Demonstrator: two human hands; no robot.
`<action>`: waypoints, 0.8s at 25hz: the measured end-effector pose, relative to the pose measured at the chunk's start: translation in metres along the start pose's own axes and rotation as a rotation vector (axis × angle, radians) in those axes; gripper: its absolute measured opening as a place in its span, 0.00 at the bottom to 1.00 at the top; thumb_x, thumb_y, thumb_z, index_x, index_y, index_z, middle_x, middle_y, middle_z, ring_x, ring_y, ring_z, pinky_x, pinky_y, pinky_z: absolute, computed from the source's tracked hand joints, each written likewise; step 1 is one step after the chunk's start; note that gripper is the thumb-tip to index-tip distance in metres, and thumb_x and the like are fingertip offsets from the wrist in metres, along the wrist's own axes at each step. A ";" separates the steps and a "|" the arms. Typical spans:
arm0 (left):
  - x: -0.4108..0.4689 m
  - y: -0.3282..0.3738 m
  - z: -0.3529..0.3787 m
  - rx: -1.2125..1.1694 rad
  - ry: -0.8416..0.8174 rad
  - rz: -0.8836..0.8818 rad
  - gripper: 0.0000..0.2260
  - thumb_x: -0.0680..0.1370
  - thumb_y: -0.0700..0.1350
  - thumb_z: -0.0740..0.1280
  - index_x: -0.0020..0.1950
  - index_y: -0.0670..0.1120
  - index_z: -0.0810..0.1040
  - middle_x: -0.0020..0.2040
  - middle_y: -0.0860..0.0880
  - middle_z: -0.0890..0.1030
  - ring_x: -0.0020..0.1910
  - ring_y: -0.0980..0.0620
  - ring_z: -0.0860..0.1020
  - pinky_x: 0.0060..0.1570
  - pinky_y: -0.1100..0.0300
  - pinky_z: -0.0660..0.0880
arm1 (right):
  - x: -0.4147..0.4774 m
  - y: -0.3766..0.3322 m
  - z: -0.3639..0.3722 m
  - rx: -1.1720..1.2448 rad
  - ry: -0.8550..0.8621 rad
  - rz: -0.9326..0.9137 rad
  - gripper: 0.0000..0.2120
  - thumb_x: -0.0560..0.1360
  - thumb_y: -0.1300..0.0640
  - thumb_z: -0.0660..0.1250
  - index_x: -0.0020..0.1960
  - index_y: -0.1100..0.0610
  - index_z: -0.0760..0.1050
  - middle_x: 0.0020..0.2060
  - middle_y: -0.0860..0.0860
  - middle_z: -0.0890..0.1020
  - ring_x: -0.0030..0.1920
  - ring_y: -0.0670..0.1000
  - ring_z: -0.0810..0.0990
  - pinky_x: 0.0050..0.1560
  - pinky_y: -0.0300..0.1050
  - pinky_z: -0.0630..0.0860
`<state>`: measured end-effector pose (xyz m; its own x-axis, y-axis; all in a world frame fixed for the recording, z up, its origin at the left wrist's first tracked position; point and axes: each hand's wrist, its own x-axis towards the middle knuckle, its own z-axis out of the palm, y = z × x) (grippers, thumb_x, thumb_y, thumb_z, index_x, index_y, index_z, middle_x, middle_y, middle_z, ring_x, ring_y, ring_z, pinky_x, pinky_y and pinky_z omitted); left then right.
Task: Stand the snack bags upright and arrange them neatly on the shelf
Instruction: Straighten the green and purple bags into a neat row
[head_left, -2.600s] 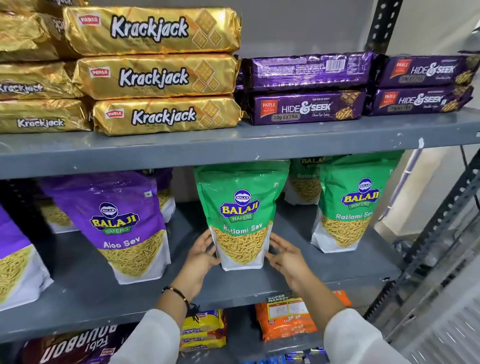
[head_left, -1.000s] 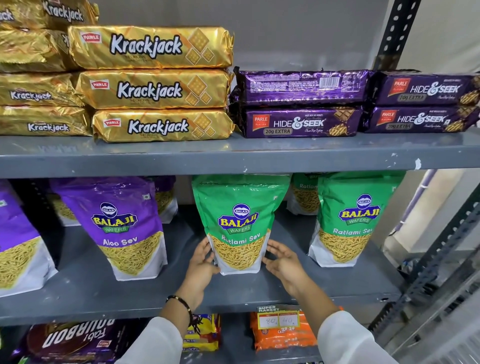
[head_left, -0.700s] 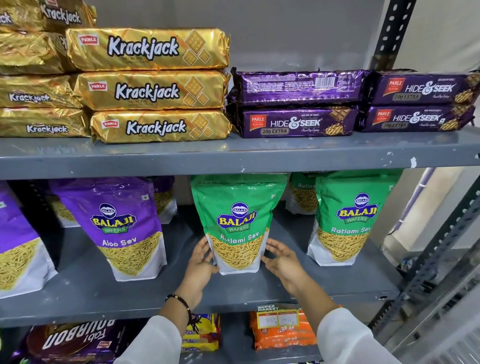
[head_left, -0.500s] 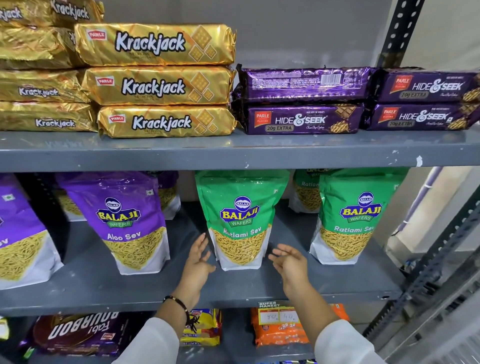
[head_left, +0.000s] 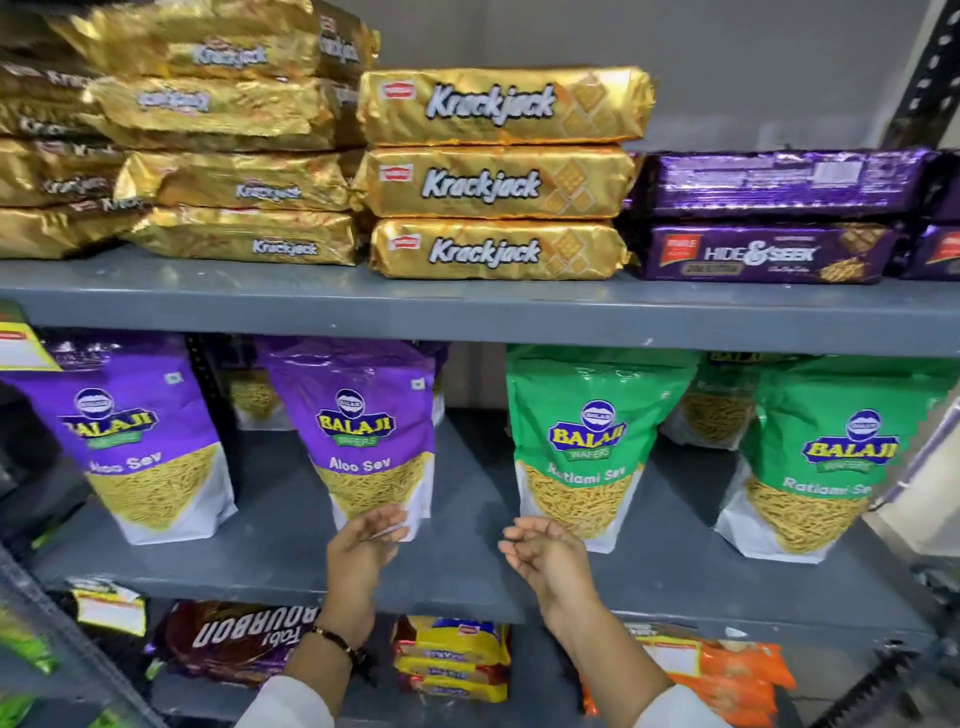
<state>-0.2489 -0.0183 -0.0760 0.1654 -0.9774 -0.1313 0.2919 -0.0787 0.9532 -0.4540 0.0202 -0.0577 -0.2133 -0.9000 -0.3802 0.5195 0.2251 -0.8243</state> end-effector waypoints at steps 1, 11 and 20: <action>0.007 0.003 -0.016 -0.011 0.024 -0.014 0.13 0.75 0.28 0.56 0.44 0.41 0.78 0.34 0.52 0.86 0.35 0.57 0.83 0.36 0.67 0.77 | 0.003 0.004 0.010 -0.015 0.003 -0.011 0.15 0.69 0.77 0.55 0.44 0.62 0.75 0.37 0.57 0.80 0.37 0.55 0.79 0.43 0.43 0.76; 0.093 0.044 -0.117 0.050 -0.157 -0.172 0.26 0.74 0.27 0.54 0.69 0.48 0.66 0.64 0.49 0.72 0.56 0.51 0.73 0.44 0.62 0.66 | 0.019 0.061 0.112 -0.008 0.121 -0.091 0.20 0.75 0.72 0.55 0.66 0.64 0.68 0.60 0.54 0.74 0.58 0.59 0.75 0.45 0.42 0.71; 0.109 0.049 -0.099 0.032 -0.431 -0.202 0.41 0.59 0.24 0.60 0.71 0.44 0.60 0.74 0.44 0.64 0.72 0.45 0.64 0.46 0.61 0.75 | 0.035 0.049 0.131 -0.218 -0.047 -0.163 0.28 0.72 0.77 0.55 0.65 0.53 0.67 0.56 0.43 0.76 0.63 0.54 0.73 0.44 0.38 0.74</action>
<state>-0.1232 -0.1094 -0.0710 -0.2993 -0.9338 -0.1962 0.2479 -0.2746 0.9291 -0.3274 -0.0492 -0.0565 -0.2383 -0.9462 -0.2190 0.2897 0.1460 -0.9459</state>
